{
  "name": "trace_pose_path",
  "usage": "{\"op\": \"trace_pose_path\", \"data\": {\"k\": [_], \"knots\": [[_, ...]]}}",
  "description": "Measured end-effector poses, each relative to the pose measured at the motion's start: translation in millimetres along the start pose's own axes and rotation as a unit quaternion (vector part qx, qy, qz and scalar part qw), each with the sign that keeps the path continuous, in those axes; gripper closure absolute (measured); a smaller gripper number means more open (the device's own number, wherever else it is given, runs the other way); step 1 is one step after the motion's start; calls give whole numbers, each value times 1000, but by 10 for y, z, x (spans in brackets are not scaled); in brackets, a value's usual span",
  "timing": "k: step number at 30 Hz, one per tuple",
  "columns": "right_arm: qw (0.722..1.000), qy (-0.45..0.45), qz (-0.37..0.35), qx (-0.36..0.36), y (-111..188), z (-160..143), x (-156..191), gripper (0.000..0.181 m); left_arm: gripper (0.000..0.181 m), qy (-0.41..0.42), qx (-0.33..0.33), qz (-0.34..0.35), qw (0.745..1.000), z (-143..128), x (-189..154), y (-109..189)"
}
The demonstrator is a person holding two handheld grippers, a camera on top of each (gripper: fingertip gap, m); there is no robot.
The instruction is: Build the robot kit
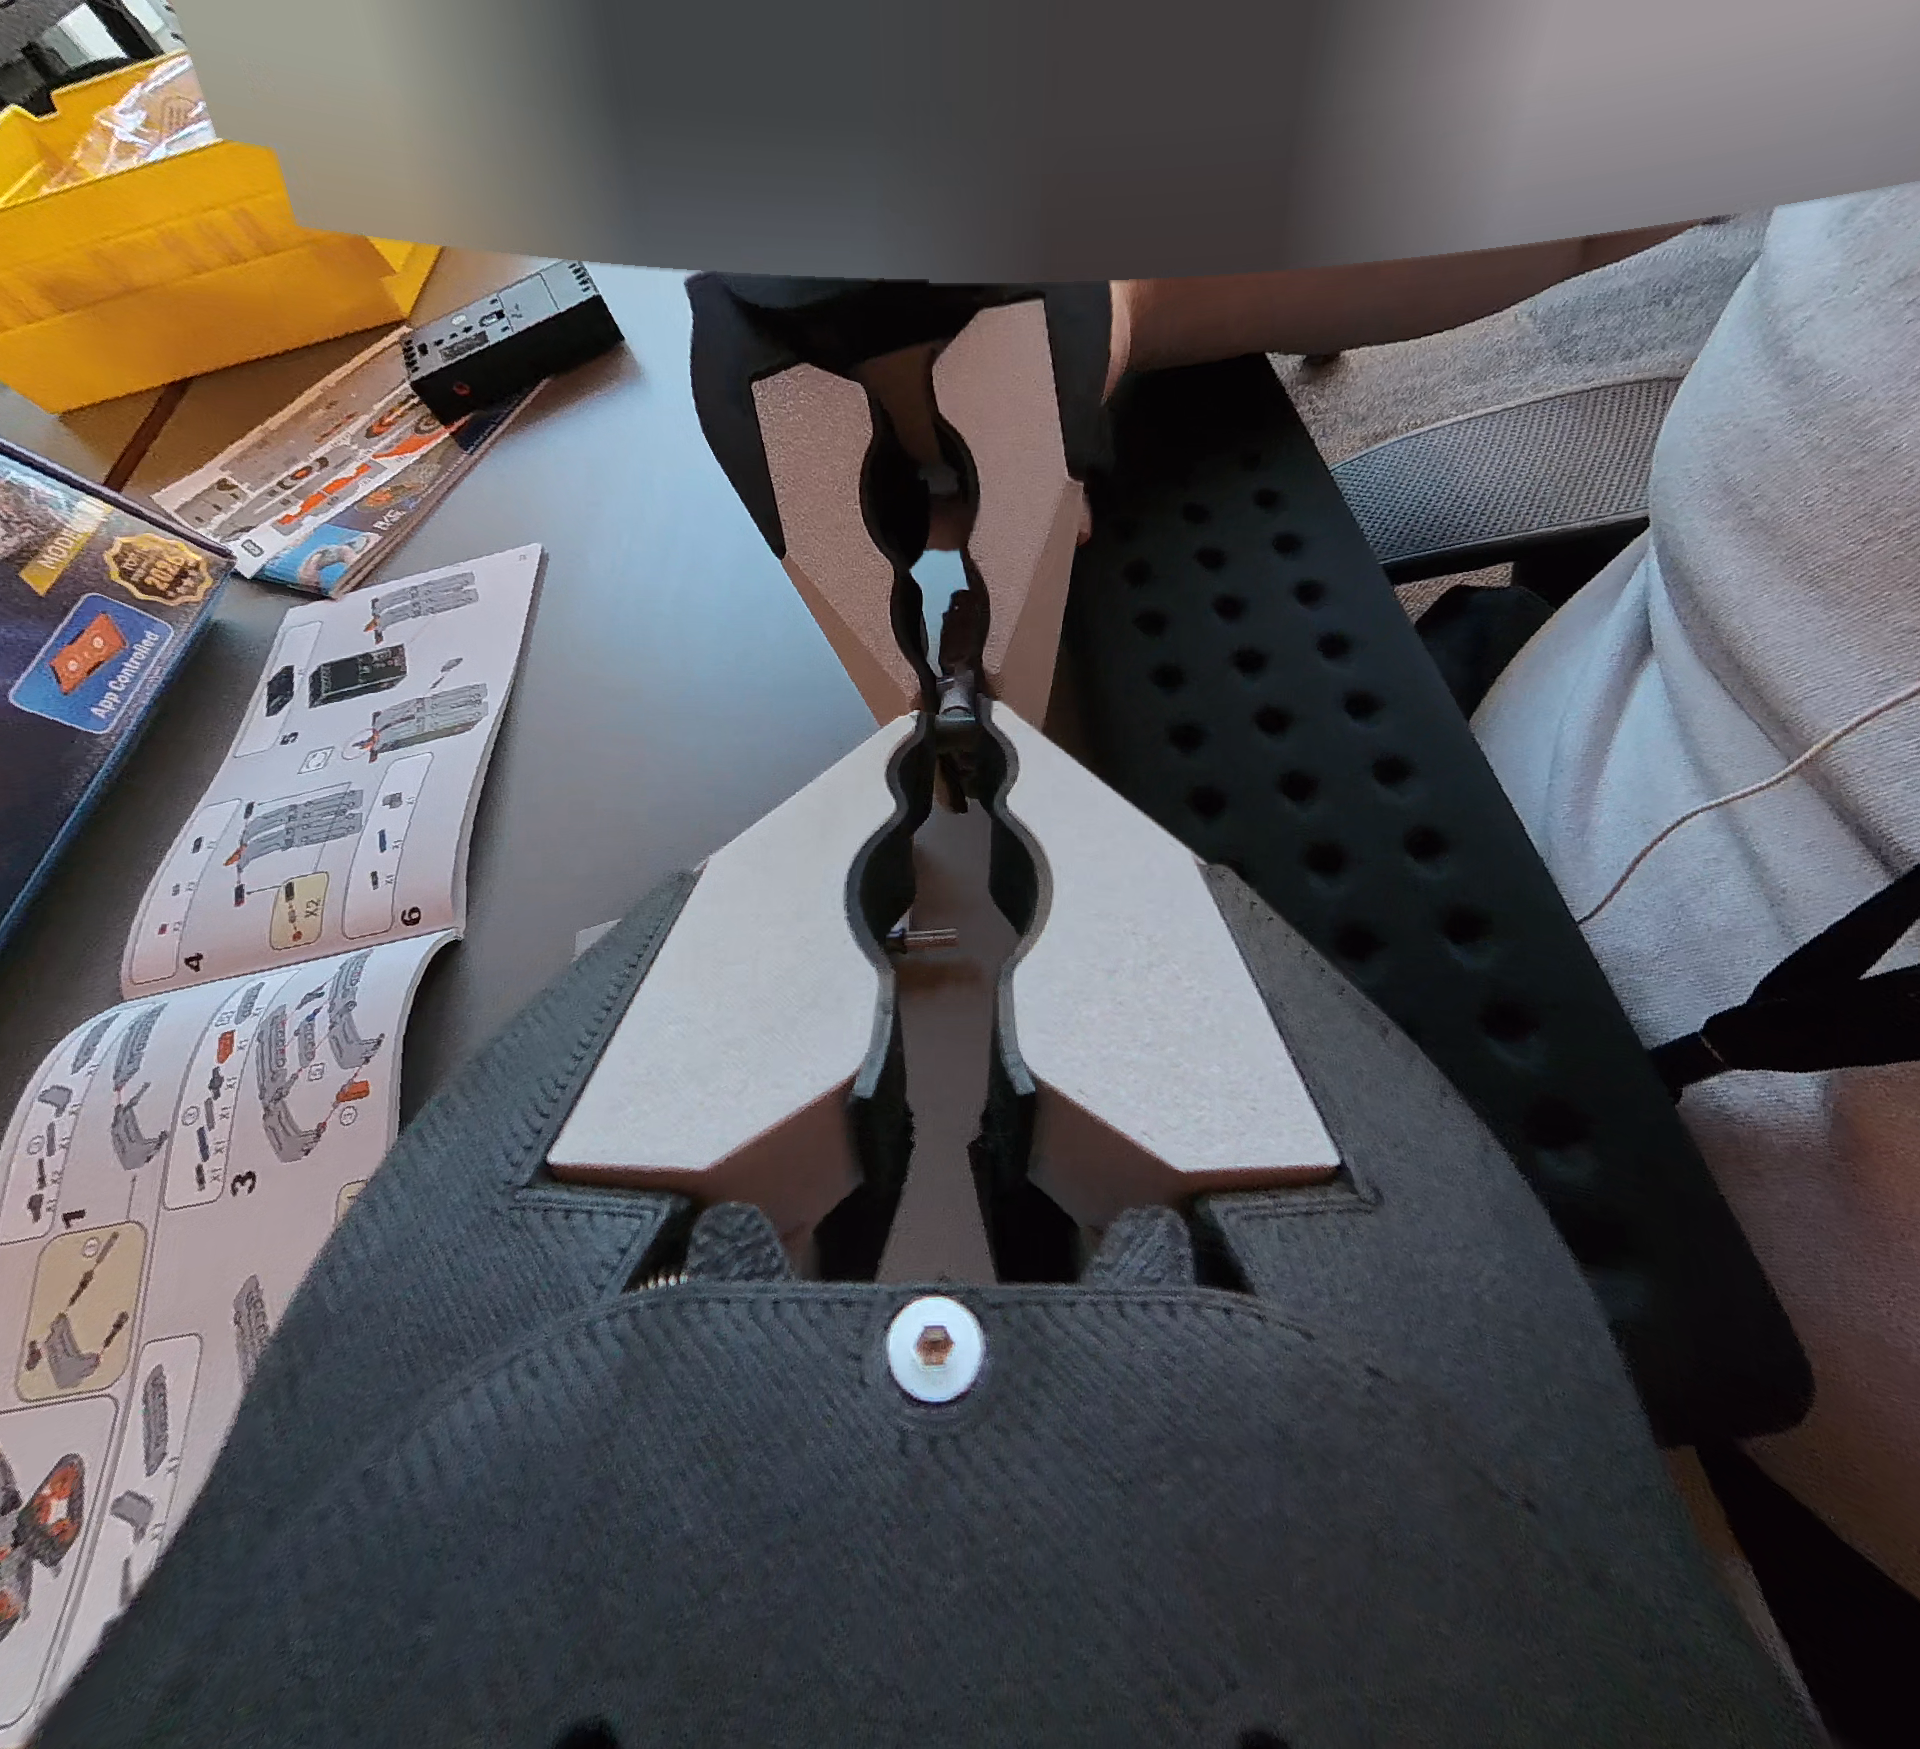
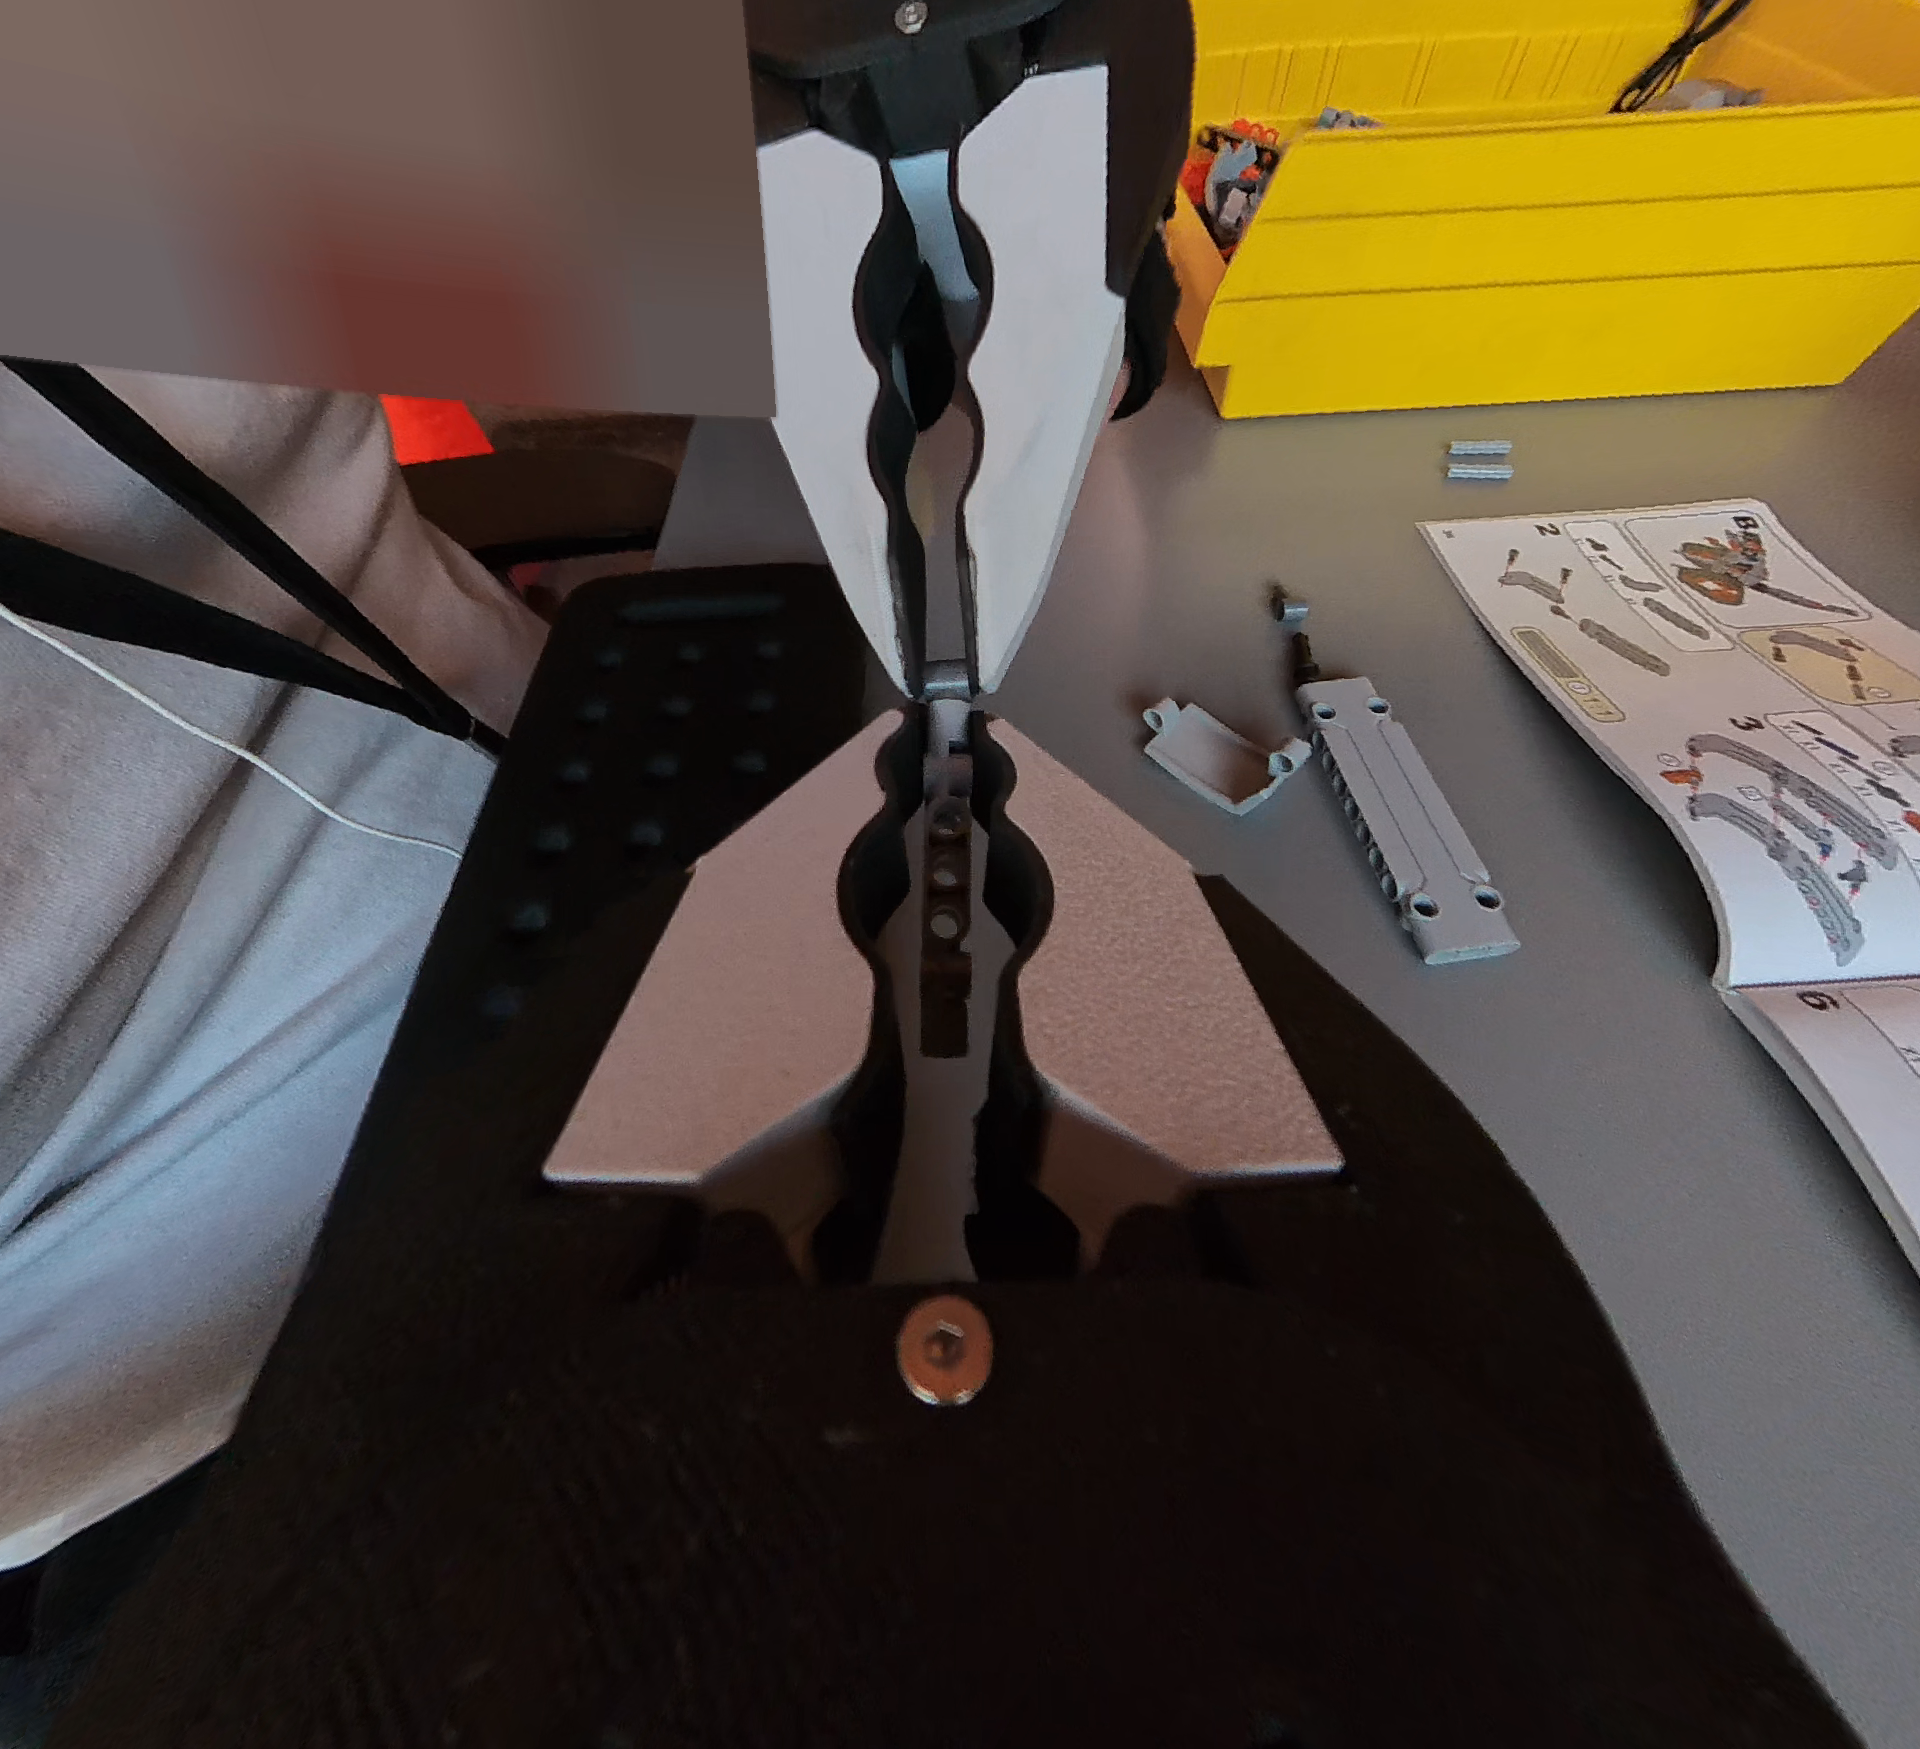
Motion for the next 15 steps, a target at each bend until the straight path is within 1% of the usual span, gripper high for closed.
{"op": "trace_pose_path", "data": {"k": [2,5,10,13,15], "knots": [[999,18,-12,26,-29,-22,13,175,175,-7,10,-3,1000,-42,-17,-22],[998,36,-17,44,-70,-28,48,175,174,-10,6,-12,1000,-88,-54,-30],[998,31,-8,55,-103,-54,57,175,175,9,23,-21,999,-121,-72,-43],[996,52,-44,60,-96,-25,51,175,175,9,38,2,999,-94,-57,-28],[994,79,-58,52,-95,7,82,175,175,32,34,-4,999,-71,-42,4]]}}
Point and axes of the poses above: each gripper's, where its closed fingertips meet, y back along the fingers, z out of its top, x = y × z across the jaws, the point moved 8 cm from there along y, back along the fingers, and after that the axes turned 6 degrees about z, right-handed, at the moved point
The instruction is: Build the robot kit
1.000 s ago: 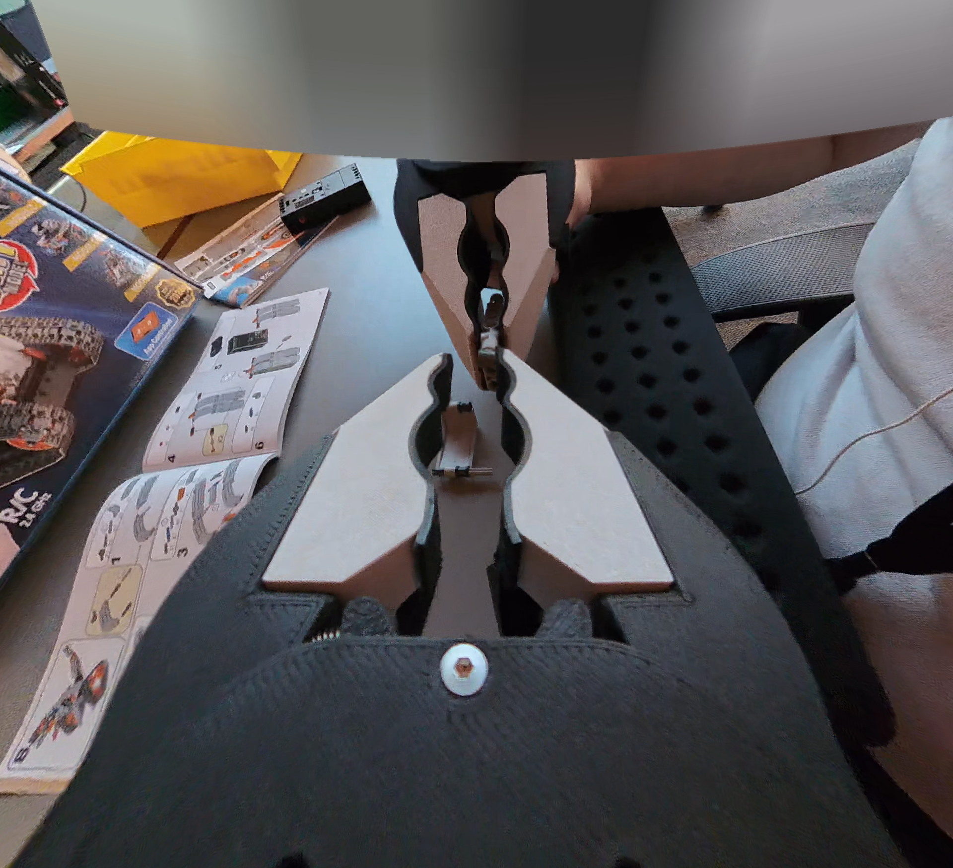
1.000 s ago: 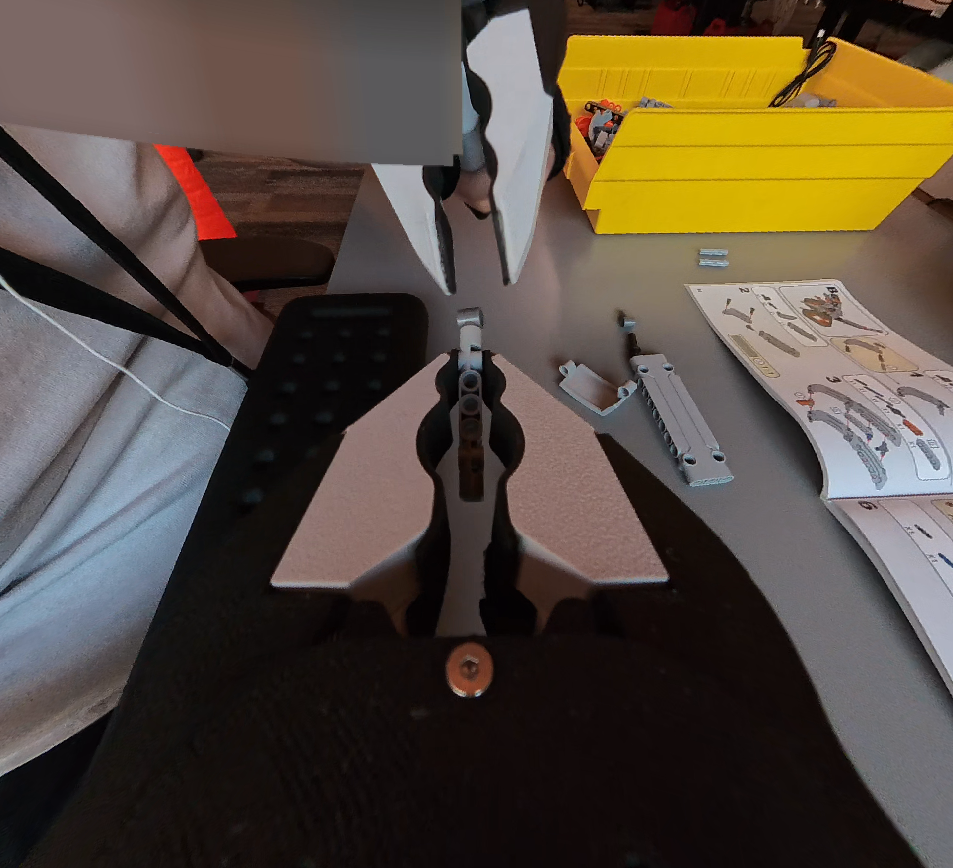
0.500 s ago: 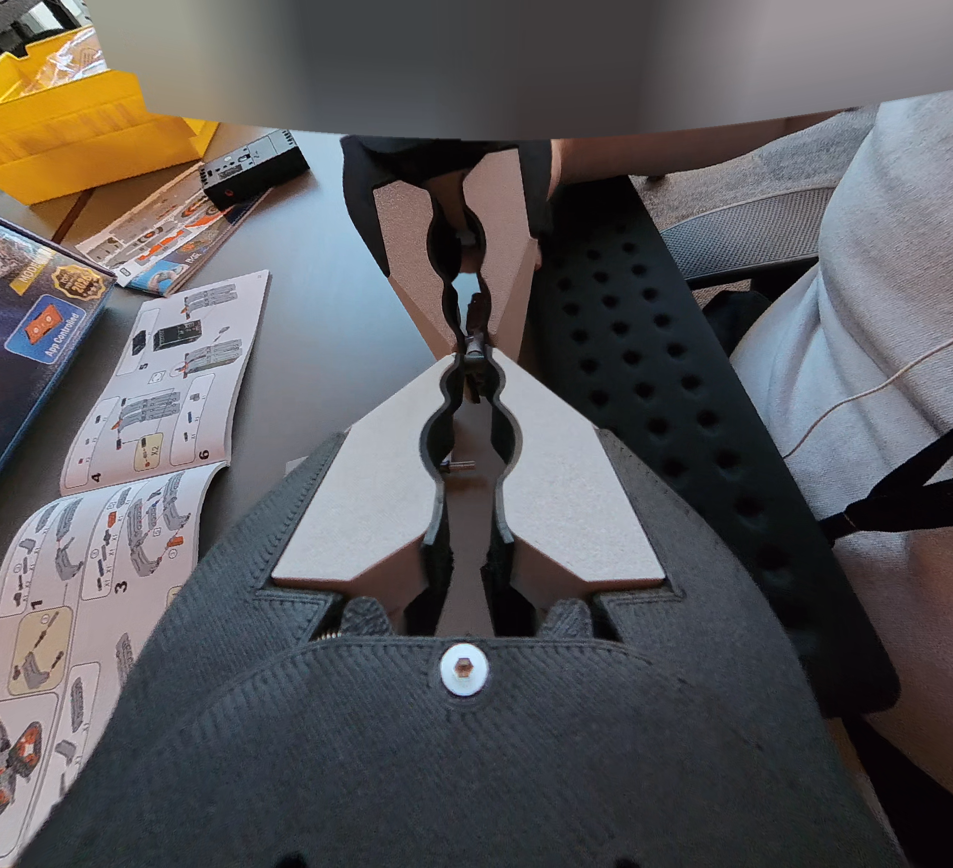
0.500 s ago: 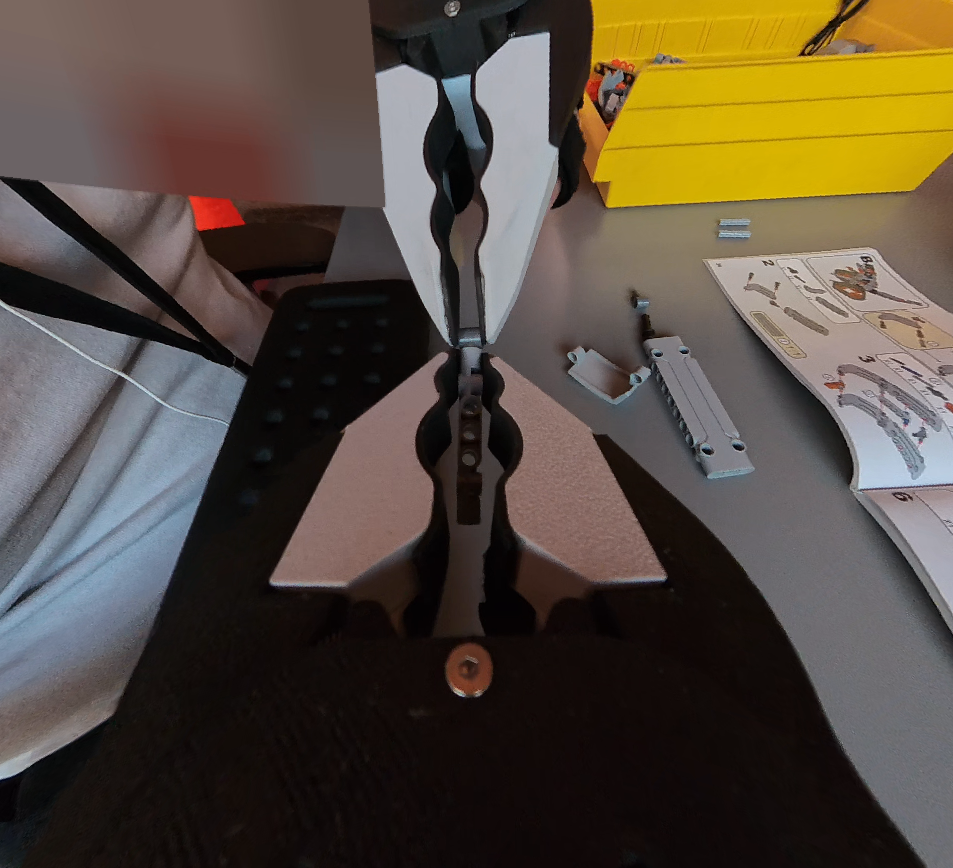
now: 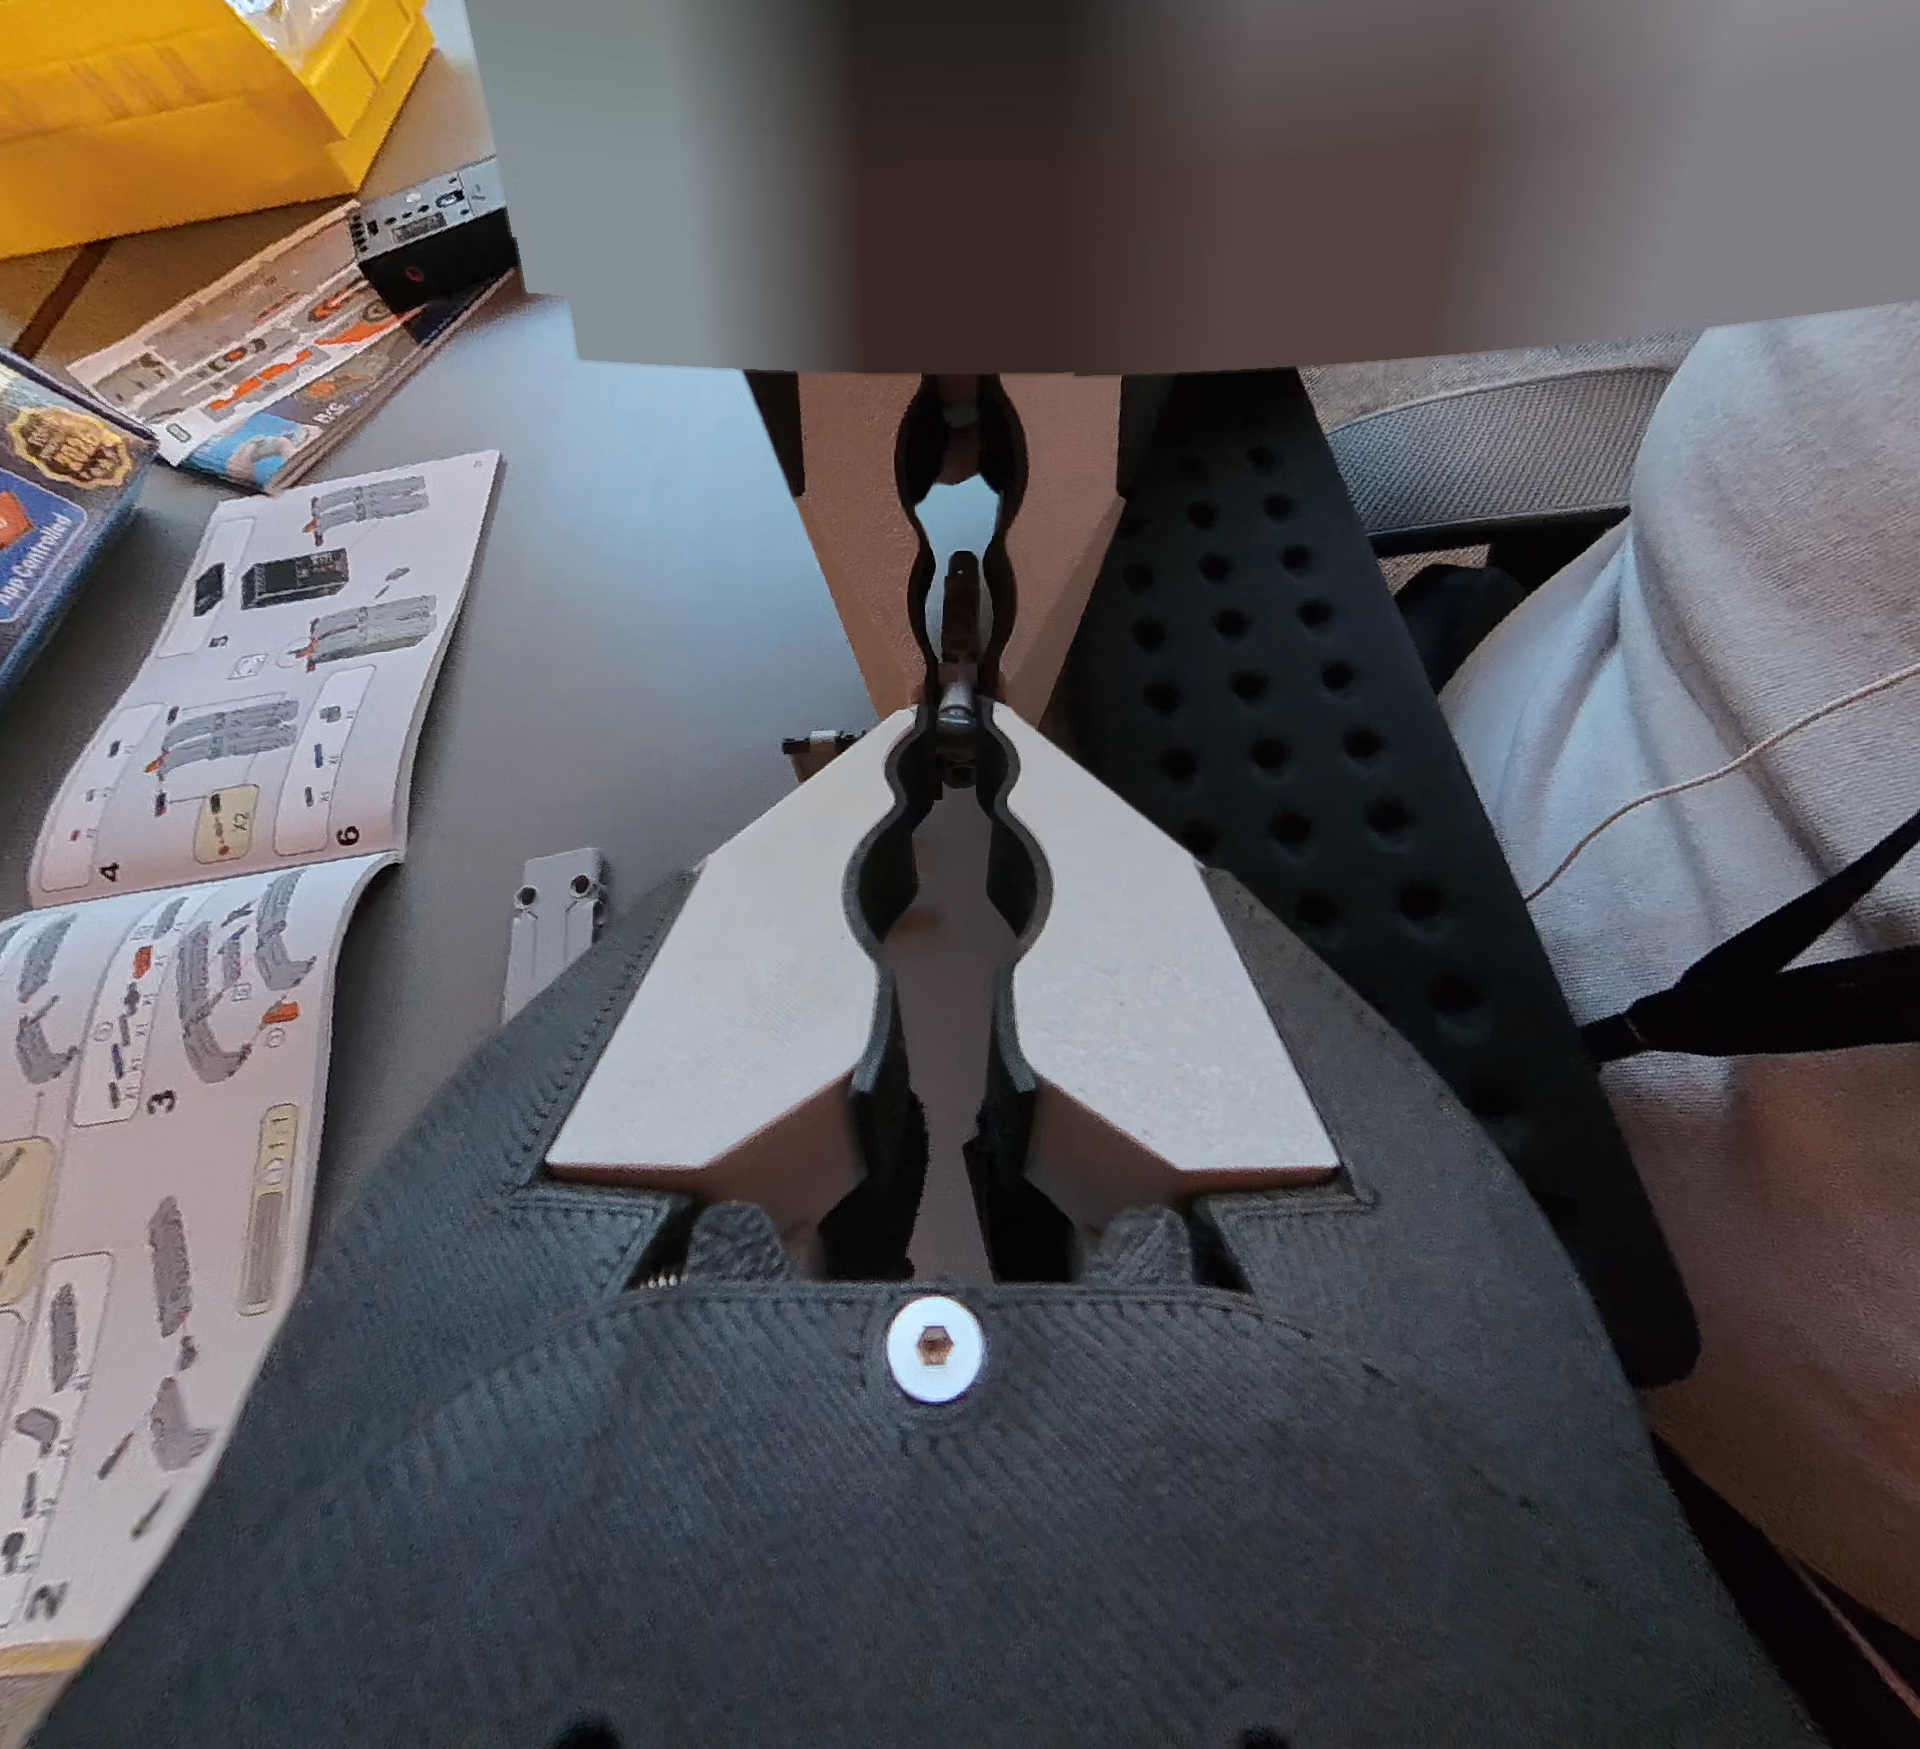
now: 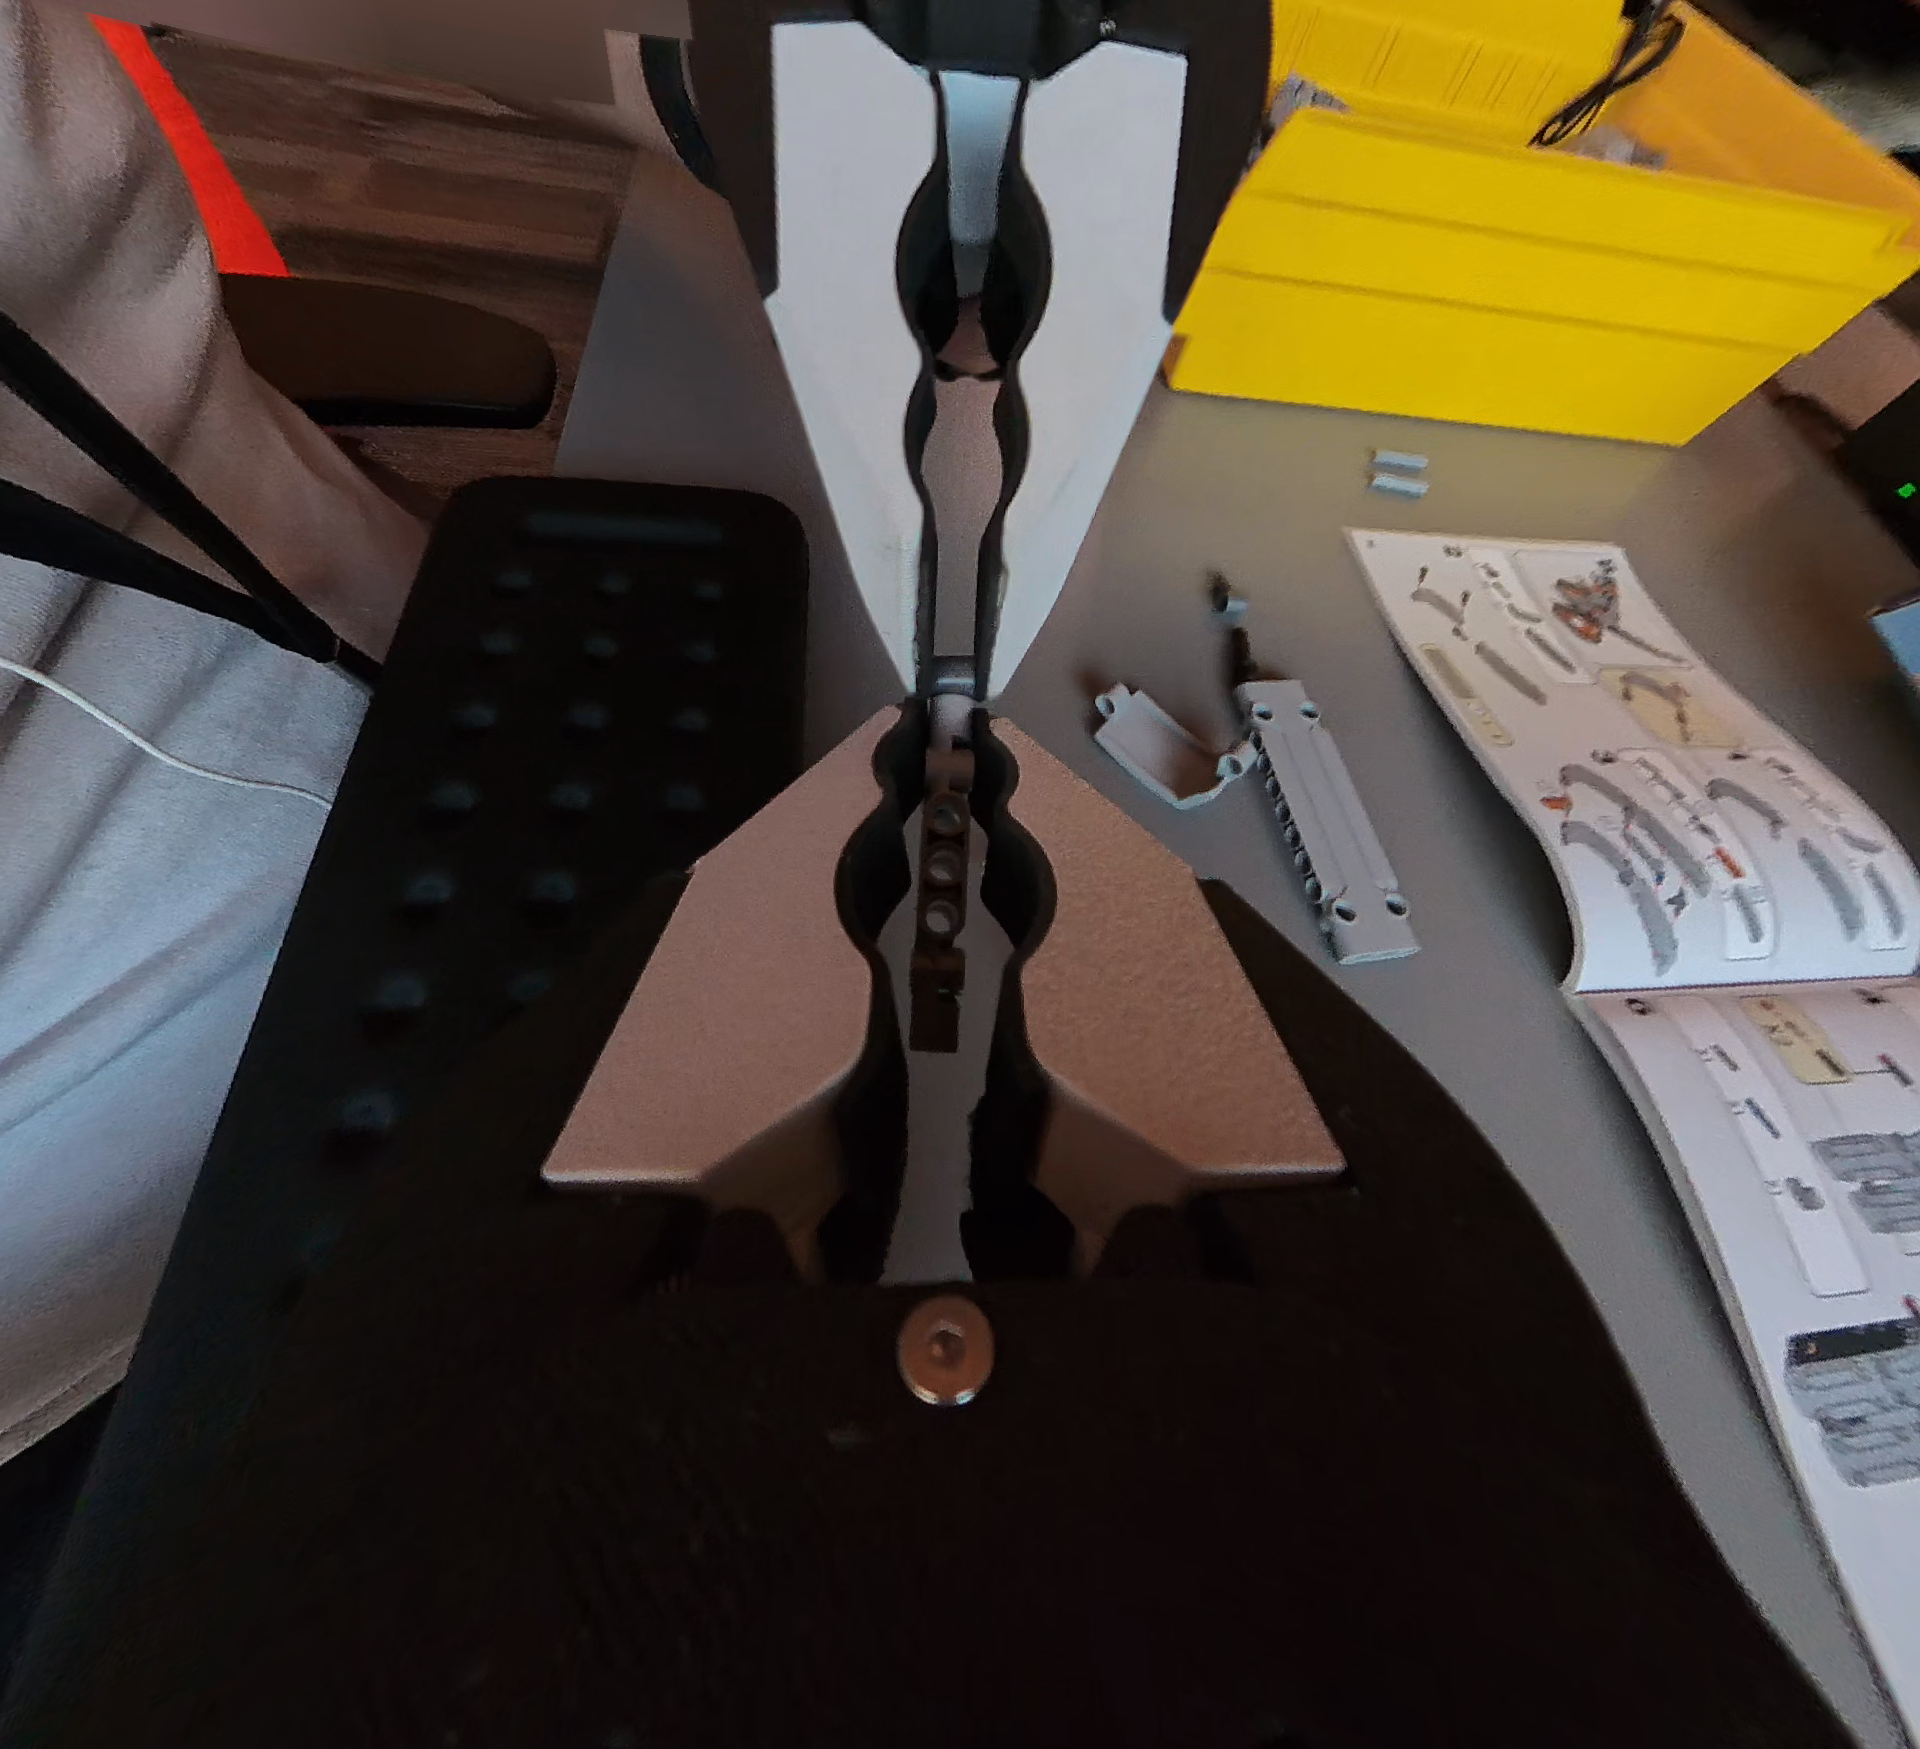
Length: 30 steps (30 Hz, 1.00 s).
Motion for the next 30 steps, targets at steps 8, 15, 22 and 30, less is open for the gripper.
{"op": "trace_pose_path", "data": {"k": [8,15,22,30], "knots": [[990,100,-98,21,27,73,91,174,176,147,-51,-52,986,-35,71,46],[964,206,-153,63,-11,90,170,174,181,276,-99,-100,951,-172,93,69],[982,151,-100,44,-35,72,147,175,180,150,-77,-39,985,-129,7,95],[993,90,-71,18,-27,74,97,174,181,-5,-5,1,1000,-105,-61,87]]}}
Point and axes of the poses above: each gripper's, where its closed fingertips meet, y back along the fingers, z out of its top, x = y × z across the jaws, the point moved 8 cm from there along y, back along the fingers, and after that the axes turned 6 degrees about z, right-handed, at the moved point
